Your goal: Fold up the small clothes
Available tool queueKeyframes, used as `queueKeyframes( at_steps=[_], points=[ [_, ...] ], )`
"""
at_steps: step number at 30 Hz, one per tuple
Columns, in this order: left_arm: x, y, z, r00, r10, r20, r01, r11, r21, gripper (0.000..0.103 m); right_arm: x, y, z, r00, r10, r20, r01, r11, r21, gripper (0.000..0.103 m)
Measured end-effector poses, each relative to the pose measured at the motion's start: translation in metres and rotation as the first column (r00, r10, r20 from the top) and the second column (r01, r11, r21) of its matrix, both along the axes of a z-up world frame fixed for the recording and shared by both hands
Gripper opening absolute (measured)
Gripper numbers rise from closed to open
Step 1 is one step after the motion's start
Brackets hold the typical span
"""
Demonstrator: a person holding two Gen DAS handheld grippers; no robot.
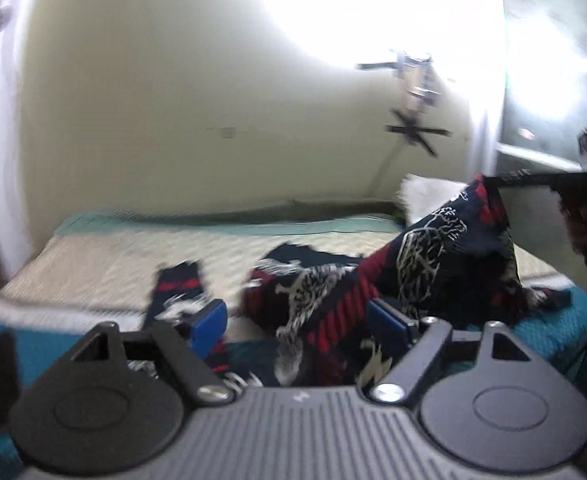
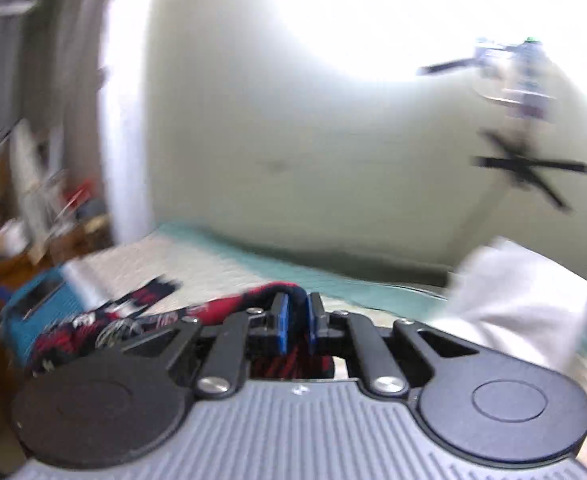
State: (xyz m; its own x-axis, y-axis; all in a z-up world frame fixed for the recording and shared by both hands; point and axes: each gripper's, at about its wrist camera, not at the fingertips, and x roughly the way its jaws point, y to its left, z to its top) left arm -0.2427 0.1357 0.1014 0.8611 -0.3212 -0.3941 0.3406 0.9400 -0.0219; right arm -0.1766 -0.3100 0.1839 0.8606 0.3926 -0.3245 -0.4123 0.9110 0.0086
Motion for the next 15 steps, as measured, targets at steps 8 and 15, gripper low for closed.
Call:
queueKeyframes(
  at_steps=[8,15],
  points=[
    [0.011,-0.099,-0.022,0.959,-0.282,0.022,0.272,0.941,0.2,0.085,0.011,-0.032,-0.016,0.993,-0.106,-0.048,0.109,0.992,0.064,0.0],
    [0.03,-0.173,-0.075,0.922,-0.381,-0.071,0.382,0.86,0.338,0.085,0.032,-0.009,0.004,0.999,-0.032,0.004,0.031,0.997,0.077,0.0]
  ],
)
